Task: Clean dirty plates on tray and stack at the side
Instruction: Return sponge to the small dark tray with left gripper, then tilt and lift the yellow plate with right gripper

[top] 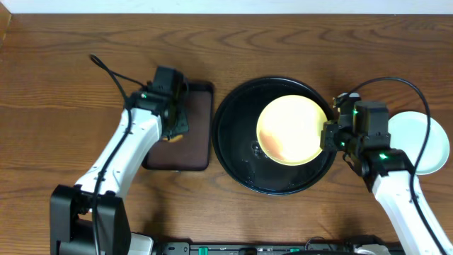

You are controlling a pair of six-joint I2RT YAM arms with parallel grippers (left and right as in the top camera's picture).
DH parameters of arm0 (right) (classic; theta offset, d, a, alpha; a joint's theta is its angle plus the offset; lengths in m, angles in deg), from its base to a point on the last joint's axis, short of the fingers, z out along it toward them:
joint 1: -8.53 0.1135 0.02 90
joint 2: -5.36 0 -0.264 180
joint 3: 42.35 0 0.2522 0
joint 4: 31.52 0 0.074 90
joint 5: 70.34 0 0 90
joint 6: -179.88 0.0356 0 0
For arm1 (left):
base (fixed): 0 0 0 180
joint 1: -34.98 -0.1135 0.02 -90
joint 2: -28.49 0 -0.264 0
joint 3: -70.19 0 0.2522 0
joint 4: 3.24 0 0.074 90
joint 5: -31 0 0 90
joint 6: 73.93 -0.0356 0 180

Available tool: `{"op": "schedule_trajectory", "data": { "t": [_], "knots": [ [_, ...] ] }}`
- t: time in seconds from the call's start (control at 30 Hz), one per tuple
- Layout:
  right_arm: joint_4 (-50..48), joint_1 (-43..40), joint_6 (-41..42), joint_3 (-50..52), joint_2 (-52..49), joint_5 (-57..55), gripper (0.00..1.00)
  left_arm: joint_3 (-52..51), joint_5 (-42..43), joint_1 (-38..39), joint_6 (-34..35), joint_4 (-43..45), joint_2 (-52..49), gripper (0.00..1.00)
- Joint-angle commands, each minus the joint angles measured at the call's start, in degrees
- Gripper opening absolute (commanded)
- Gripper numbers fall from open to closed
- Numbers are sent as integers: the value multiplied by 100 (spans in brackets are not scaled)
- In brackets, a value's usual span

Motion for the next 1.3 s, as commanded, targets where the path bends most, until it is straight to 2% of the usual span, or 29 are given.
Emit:
{"op": "schedule_trajectory", "data": {
  "t": [0.0, 0.07, 0.1, 0.17, 0.37, 0.47, 0.53, 0.7, 0.87, 1.07, 1.17, 1.27],
  "knots": [
    [92, 116, -184, -4, 361, -363, 1, -369, 15, -26, -243, 291, 26, 52],
    [98, 229, -184, -4, 498, -682, 1, -422, 17, -26, -243, 358, 26, 64],
    [57, 461, -286, -4, 645, -1047, 1, -422, 15, -26, -243, 361, 26, 75],
    [-4, 730, -494, -4, 743, -1464, 1, -422, 17, -26, -243, 358, 26, 77],
    [-39, 2111, -1021, -4, 855, -3150, 1, -422, 17, -26, -243, 358, 26, 79],
    [-111, 2809, -1091, -4, 857, -4330, 1, -422, 17, -26, -243, 358, 26, 80],
    [-284, 3427, -1453, -4, 857, -5187, 1, -422, 17, -26, -243, 358, 26, 80],
    [-457, 4363, -1974, -4, 857, -6607, 1, -422, 17, -26, -243, 358, 26, 80],
    [-459, 4719, -2616, -4, 857, -6909, 1, -422, 17, -24, -243, 358, 26, 80],
    [-671, 5005, -2820, -4, 857, -7512, 1, -422, 17, -26, -243, 358, 26, 80],
    [-1086, 5143, -3558, -4, 857, -7571, 1, -422, 17, -26, -243, 358, 26, 80],
    [-1410, 5274, -3947, -4, 857, -7794, 1, -422, 17, -26, -243, 358, 26, 80]
  ]
}}
